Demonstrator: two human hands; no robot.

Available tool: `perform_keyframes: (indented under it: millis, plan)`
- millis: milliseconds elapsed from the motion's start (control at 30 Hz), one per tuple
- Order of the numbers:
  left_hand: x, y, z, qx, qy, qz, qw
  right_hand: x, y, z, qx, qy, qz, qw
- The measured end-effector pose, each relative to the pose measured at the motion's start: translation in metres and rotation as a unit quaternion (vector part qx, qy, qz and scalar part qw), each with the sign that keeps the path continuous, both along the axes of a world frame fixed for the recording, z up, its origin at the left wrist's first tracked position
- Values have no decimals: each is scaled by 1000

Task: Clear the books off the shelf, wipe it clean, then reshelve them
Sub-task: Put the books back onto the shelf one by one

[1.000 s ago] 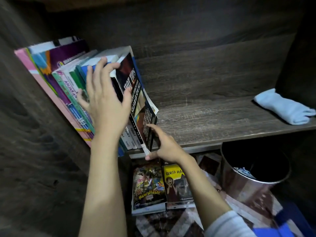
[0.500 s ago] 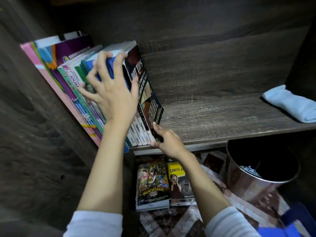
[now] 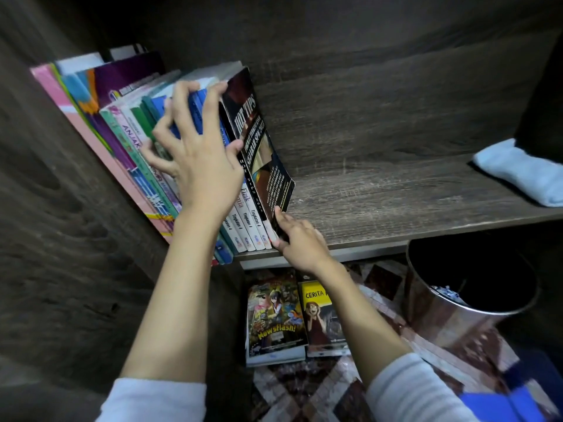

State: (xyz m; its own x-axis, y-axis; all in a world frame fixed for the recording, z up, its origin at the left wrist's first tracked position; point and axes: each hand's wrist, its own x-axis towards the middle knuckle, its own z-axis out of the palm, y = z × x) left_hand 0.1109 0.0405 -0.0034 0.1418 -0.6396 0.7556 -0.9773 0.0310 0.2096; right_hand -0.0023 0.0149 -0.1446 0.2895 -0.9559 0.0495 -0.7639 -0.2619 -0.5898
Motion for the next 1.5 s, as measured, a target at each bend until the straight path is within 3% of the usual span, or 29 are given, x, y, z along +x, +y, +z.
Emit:
perform_keyframes:
  millis: [700,733,800,900,1067,1300,1400,1500]
  plan:
    - [-17,-4,3,16,5,55,998,7,10,-5,-59,-40,-61,996]
    - [-17,-3,3,17,2,55,998,6,10,-5,-49,-65,-55,995]
    - [-17,1,4,27,-5,53,998,-1,10,-4,-4,-197,-47,979]
    - [-17,6,7,59,-4,43,997,-19,15,1,46,-382,-57,921]
    - [-21,23,3,81,25,-28,996,-48,41,13,72,-427,-79,898]
    - [-47,68,-82,-87,144,-148,974,-80,68,3,116,-317,-77,938]
    - [-56,81,-120,-76,194,-185,960,-93,71,-12,135,-227,-116,958]
    - [-57,86,-145,-7,225,-158,961,-103,71,-30,130,-146,-147,969]
